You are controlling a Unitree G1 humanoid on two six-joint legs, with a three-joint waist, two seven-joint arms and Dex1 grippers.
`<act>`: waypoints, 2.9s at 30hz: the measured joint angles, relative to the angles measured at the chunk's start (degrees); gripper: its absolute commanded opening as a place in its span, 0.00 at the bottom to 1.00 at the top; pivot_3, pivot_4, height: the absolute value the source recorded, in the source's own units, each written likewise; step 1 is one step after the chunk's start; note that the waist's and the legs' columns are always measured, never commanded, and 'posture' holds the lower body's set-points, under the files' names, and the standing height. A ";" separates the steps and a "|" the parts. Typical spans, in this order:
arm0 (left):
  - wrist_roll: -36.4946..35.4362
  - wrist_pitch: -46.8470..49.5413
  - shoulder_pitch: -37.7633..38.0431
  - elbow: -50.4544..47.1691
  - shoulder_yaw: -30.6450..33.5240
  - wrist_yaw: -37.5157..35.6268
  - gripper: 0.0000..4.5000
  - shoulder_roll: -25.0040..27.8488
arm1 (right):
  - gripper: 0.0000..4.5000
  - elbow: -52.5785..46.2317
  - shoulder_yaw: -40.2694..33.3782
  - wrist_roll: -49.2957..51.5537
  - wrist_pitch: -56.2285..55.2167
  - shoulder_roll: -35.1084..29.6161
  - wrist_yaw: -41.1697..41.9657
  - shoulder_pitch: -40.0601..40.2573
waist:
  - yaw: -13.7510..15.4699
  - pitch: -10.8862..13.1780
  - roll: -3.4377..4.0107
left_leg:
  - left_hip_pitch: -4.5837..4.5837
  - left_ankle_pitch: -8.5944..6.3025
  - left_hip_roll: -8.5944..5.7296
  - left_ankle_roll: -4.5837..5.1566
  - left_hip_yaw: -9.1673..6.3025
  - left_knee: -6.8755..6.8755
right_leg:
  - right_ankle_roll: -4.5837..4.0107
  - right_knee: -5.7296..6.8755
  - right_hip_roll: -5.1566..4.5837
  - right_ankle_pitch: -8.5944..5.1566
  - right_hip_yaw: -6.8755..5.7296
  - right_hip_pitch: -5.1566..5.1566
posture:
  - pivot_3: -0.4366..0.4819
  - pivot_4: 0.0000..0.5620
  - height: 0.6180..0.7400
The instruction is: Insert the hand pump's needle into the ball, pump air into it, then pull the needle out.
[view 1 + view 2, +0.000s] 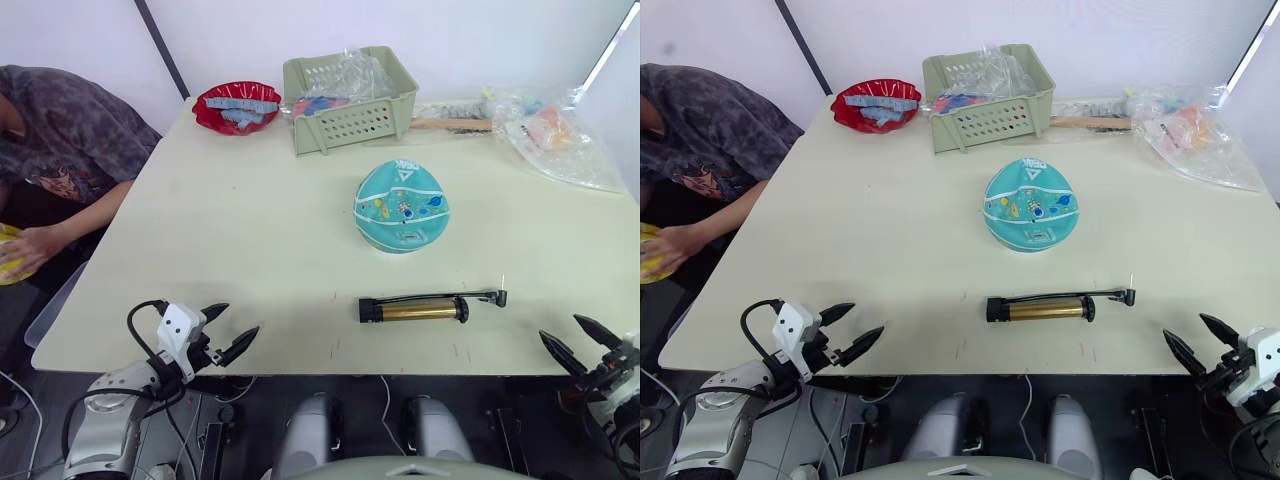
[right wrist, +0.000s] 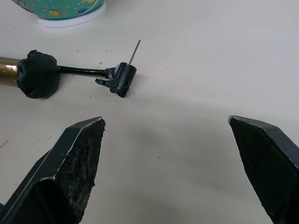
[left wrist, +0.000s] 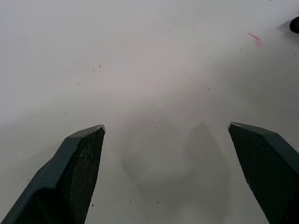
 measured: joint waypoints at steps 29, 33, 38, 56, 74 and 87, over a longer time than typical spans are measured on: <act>1.11 3.90 -11.49 -5.51 -8.06 -8.03 1.00 3.84 | 0.99 -11.41 -0.21 7.04 1.04 -2.31 12.43 6.85 | 0.33 0.00 0.00 | 0.01 0.04 -0.03 0.06 0.01 0.00 | 0.00 0.00 0.12 0.00 0.00 0.03 | 0.48 0.27 1.00; 1.27 7.43 -18.32 -5.63 -12.71 -10.22 1.00 3.76 | 0.99 -14.11 -0.32 8.64 0.96 -2.39 15.16 7.81 | 0.47 0.00 0.00 | 0.00 0.16 -0.03 0.27 0.00 0.00 | 0.01 0.00 0.20 0.00 -0.01 0.07 | 0.48 0.27 1.00; 2.17 10.31 -25.07 -6.44 -18.21 -13.41 1.00 3.71 | 0.99 -17.41 -0.52 9.65 2.62 -2.55 15.00 8.65 | 0.76 0.00 0.00 | 0.02 0.17 -0.06 0.28 0.02 0.01 | 0.02 0.00 0.22 0.00 -0.01 0.12 | 0.48 0.27 1.00; 14.62 19.10 -44.75 0.48 -36.51 -12.51 1.00 -9.25 | 0.99 -26.97 -0.54 10.55 7.35 -2.31 10.77 9.33 | 1.60 0.04 -0.08 | 0.00 0.22 -0.10 0.23 -0.06 0.14 | 0.03 0.02 0.69 0.00 0.19 0.19 | 0.48 0.27 1.00; 22.03 23.20 -53.48 15.79 -42.41 -2.24 1.00 -28.25 | 0.99 -28.72 -0.88 10.89 8.06 -2.48 11.15 10.74 | 1.58 0.08 -0.14 | -0.10 0.21 -0.13 0.25 -0.18 0.20 | 0.02 0.01 0.77 -0.01 0.25 0.15 | 0.48 0.27 1.00; 24.97 18.18 -57.70 27.56 -42.75 0.68 0.83 -33.93 | 1.00 -26.73 -1.80 10.87 7.25 -2.23 12.79 11.27 | 1.77 0.10 -0.19 | -0.13 0.21 -0.14 0.25 -0.21 0.20 | 0.01 0.01 0.74 0.00 0.24 0.14 | 0.48 0.27 1.00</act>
